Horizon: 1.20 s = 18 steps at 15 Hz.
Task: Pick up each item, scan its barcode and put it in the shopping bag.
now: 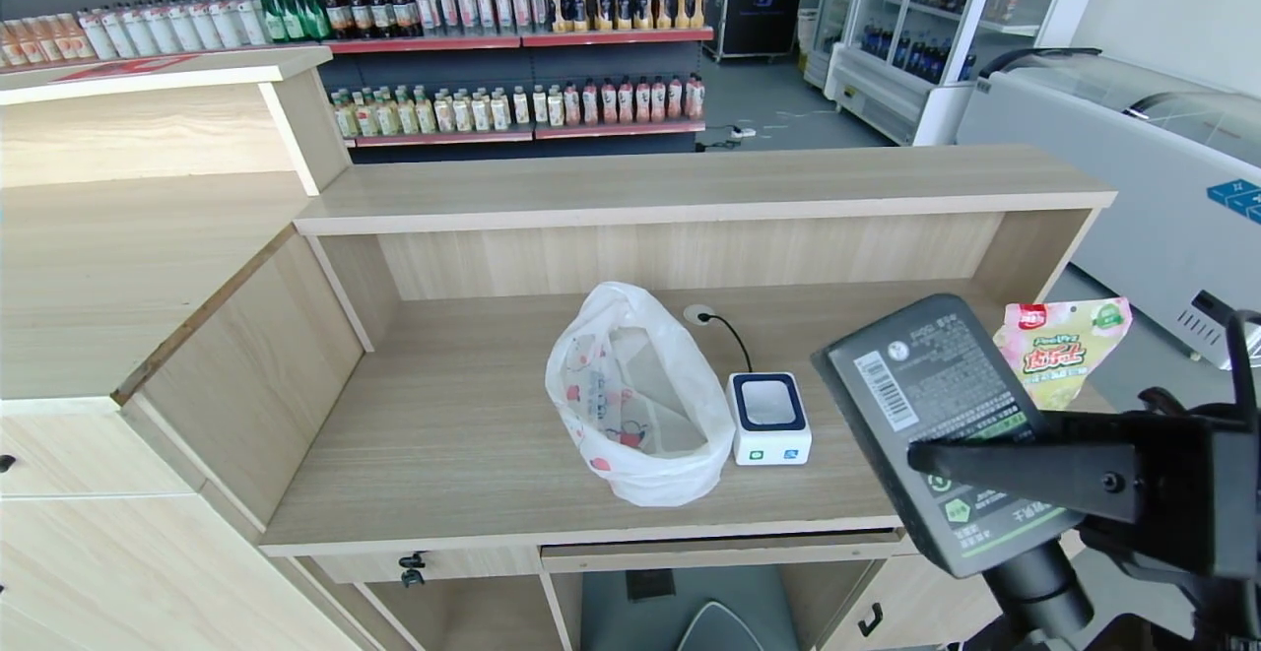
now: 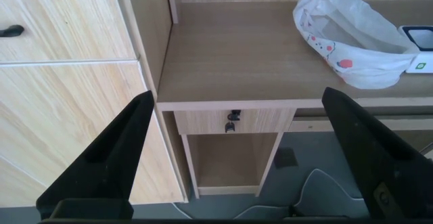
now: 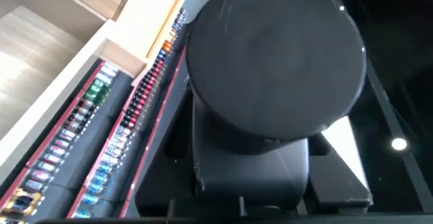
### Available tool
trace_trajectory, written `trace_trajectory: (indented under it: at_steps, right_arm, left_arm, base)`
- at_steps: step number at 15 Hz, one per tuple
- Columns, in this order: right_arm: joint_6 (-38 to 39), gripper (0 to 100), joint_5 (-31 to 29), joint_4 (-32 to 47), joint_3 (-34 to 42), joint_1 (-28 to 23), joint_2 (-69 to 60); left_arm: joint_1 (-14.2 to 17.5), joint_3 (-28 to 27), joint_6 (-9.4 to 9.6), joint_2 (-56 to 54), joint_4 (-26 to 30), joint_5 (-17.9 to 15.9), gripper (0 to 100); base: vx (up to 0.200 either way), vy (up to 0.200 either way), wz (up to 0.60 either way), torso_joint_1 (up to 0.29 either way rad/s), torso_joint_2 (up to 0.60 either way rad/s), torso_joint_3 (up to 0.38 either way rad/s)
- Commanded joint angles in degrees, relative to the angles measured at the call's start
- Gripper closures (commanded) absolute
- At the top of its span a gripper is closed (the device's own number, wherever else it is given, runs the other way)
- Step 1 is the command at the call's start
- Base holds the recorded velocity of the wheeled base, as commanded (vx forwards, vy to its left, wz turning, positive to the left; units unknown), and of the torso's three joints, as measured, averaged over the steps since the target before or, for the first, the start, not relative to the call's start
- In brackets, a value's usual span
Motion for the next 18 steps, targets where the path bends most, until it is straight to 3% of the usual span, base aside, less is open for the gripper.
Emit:
trace_trajectory:
  at_steps: [1, 7, 18]
  right_arm:
    - [0.12, 100, 0.03, 0.09, -0.47, 3.74, 0.92]
    - [-1.64, 100, -0.15, 0.00, 0.14, 11.73, 1.98]
    - [-2.08, 100, -0.24, 0.35, 0.41, 11.73, 2.33]
  left_arm:
    - [-0.02, 0.00, 0.00, 0.09, -0.01, 0.00, 0]
    - [-0.02, 0.00, 0.00, 0.09, -0.01, 0.00, 0]
    - [-0.02, 0.00, 0.00, 0.09, -0.01, 0.00, 0]
  base:
    - [0.000, 0.000, 0.00, 0.000, 0.00, 0.000]
    - [0.000, 0.000, 0.00, 0.000, 0.00, 0.000]
    - [0.000, 0.000, 0.00, 0.000, 0.00, 0.000]
